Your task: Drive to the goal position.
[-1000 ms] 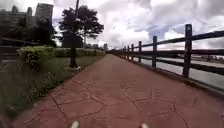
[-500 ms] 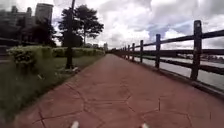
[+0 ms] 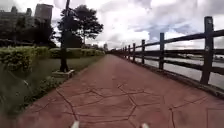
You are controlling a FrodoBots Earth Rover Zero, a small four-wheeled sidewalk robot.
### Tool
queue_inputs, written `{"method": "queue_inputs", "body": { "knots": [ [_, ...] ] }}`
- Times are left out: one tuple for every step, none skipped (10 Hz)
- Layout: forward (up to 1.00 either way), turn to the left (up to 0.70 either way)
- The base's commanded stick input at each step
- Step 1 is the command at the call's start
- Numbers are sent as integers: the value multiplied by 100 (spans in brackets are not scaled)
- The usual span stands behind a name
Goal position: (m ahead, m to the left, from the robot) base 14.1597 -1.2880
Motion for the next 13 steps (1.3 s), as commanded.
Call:
{"method": "queue_inputs", "body": {
  "knots": [
    [70,0],
    [70,0],
    [70,0],
    [70,0],
    [70,0],
    [70,0],
    [70,0],
    [70,0],
    [70,0],
    [70,0],
    [70,0],
    [70,0],
    [70,0]
  ]
}}
